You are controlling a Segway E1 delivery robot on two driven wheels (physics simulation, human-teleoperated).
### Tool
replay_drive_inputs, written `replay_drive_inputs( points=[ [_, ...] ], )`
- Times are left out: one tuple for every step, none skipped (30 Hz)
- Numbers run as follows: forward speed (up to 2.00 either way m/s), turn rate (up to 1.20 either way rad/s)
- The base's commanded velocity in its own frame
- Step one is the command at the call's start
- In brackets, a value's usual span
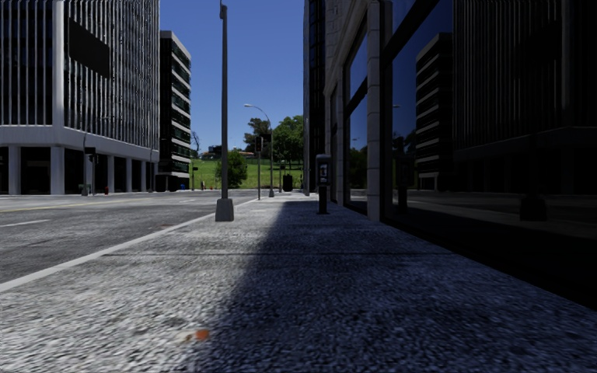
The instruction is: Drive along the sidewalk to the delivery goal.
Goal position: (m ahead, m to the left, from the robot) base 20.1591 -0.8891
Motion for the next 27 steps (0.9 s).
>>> replay_drive_inputs(
  points=[
    [2.0, 0.14],
    [2.0, 0.19],
    [2.0, 0.19],
    [2.0, 0.24],
    [2.0, 0.25],
    [2.0, 0.26],
    [2.0, 0.26],
    [2.0, 0.26],
    [2.0, 0.12],
    [2.0, 0.0],
    [2.0, 0.0],
    [2.0, 0.0],
    [2.0, 0.0],
    [2.0, 0.0],
    [2.0, 0.0],
    [2.0, 0.0],
    [2.0, 0.0],
    [2.0, 0.0],
    [2.0, 0.0],
    [2.0, 0.0],
    [2.0, 0.0],
    [2.0, 0.0],
    [2.0, 0.0],
    [2.0, 0.0],
    [2.0, 0.0],
    [2.0, 0.0],
    [2.0, 0.0]
  ],
)
